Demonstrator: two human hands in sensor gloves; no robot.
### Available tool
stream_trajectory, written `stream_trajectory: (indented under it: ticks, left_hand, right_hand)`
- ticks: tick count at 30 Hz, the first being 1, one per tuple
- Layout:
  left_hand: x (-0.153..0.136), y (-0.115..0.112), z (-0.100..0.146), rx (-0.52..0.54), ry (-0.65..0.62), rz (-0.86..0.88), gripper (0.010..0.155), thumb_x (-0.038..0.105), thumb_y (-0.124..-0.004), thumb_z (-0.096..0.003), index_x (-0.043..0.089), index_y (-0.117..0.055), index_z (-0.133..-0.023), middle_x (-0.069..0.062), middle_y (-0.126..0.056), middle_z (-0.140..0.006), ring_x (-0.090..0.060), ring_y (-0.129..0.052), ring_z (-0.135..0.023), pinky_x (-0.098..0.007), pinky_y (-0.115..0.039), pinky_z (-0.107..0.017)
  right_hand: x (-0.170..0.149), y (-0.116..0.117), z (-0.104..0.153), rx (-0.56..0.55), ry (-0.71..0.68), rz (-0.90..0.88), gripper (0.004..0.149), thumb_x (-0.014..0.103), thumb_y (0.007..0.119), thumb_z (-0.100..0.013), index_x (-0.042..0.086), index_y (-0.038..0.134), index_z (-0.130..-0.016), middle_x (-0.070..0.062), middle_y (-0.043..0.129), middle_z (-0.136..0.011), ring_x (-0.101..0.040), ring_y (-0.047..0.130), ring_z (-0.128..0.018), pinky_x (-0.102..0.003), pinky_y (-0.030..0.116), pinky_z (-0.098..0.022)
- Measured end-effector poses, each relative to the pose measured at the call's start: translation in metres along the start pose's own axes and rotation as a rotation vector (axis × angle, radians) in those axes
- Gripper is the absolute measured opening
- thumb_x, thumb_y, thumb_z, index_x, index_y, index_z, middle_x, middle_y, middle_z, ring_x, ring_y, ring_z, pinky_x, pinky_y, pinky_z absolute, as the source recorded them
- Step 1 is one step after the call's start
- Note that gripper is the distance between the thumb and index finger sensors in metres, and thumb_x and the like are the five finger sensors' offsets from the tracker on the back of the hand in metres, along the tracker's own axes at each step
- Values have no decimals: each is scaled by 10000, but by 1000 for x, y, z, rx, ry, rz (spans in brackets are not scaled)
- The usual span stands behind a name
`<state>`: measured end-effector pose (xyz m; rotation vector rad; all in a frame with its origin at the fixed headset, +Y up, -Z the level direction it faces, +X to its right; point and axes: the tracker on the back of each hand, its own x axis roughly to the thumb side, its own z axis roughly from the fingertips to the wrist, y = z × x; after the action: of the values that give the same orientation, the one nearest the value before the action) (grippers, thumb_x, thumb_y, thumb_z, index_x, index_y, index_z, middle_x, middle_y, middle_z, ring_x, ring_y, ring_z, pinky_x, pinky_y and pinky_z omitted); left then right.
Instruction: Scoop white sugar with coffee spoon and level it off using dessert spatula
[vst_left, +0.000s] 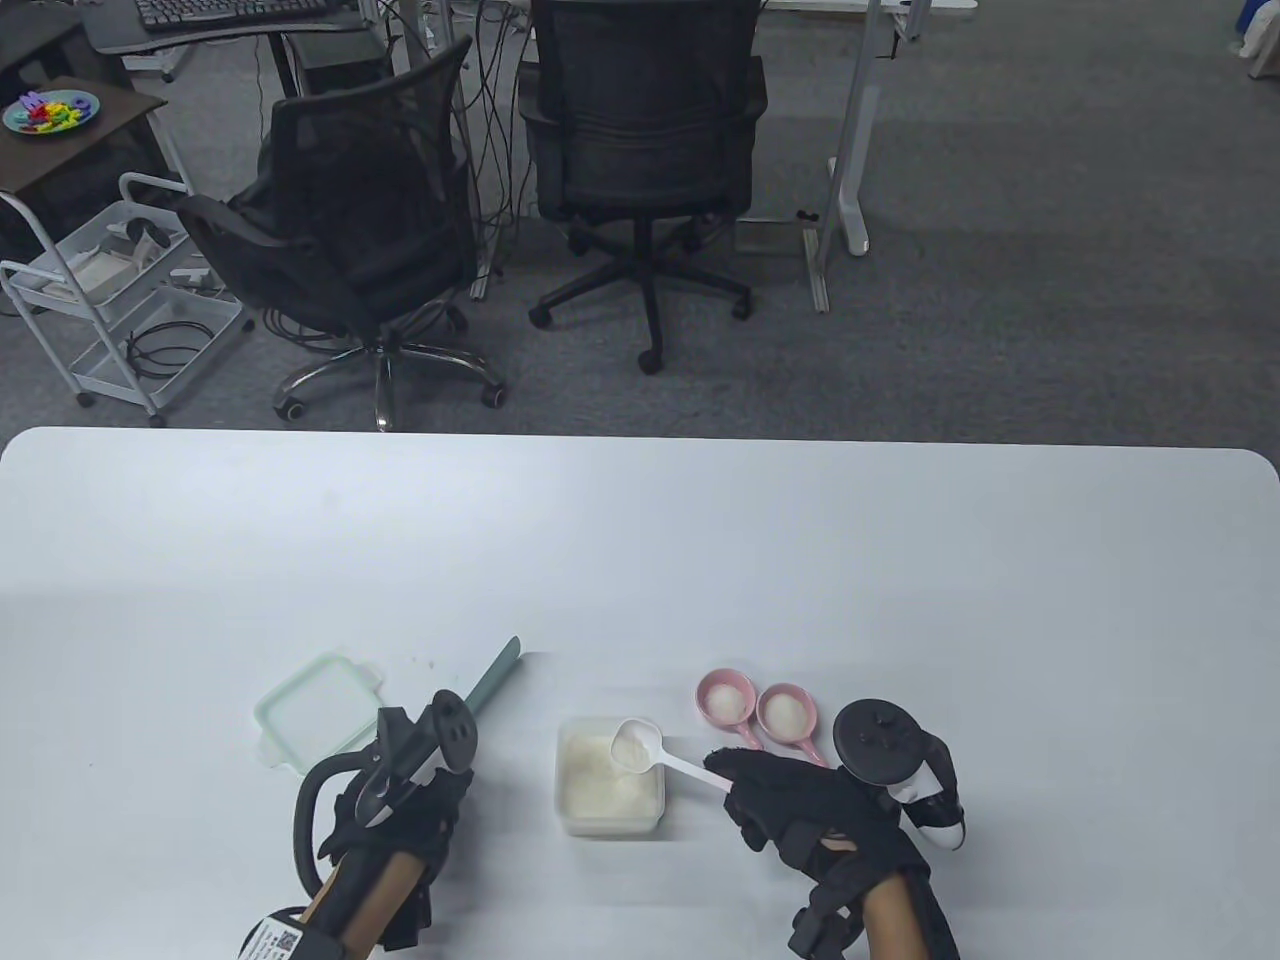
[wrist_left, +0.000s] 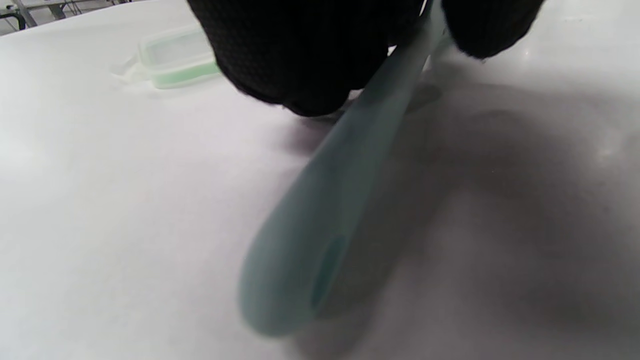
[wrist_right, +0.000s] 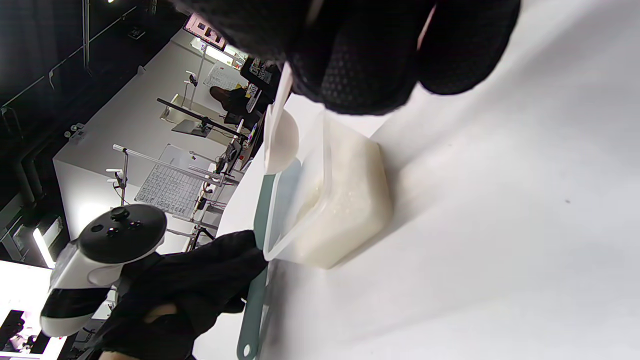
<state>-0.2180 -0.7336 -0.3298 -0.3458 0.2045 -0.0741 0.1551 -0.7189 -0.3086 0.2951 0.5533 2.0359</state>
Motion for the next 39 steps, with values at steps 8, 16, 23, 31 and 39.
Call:
stream_trajectory:
  ticks: [8, 16, 23, 31, 39]
  left_hand:
    - [13, 13, 25, 139, -113, 40, 775, 697, -607, -583, 322, -371, -1219, -58, -519, -1248, -361, -751, -1093, -522, -698, -771]
    - [36, 12, 45, 268, -332, -42, 852, 745, -556, -545, 368, -216, -1229, -47, -183, -1316, -451, -323, -1240, -689, -354, -833]
    - [43, 8, 51, 272, -402, -47, 900, 787, -511, -484, 381, -210, -1229, -56, -154, -1319, -470, -284, -1240, -722, -316, -812]
    - [42, 9, 51, 253, -399, -53, 906, 789, -509, -487, 373, -199, -1230, -60, -143, -1317, -473, -276, -1237, -723, -313, -811]
    - [43, 8, 51, 252, -412, -53, 904, 790, -508, -485, 378, -207, -1231, -58, -147, -1318, -471, -271, -1239, -725, -311, -811]
  right_hand:
    - [0, 1, 0, 4, 5, 3, 494, 229, 665, -650, 43, 629, -1107, -136, 863, -834, -252, 914, -598, -588, 686, -672]
    - [0, 1, -1, 10, 11, 9, 493, 230, 664, -651, 45, 630, -1106, -134, 863, -835, -251, 915, -599, -587, 687, -673]
    - [0, 2, -1, 10, 9, 7, 494, 232, 664, -651, 47, 630, -1107, -133, 863, -835, -250, 915, -600, -587, 687, -672]
    - [0, 1, -1, 8, 4, 4, 494, 231, 665, -651, 49, 628, -1109, -134, 861, -839, -252, 915, -602, -588, 686, -674]
    - [-3, -13, 7, -141, -29, -69, 505, 222, 668, -649, 51, 599, -1119, -141, 836, -864, -261, 901, -626, -598, 672, -679]
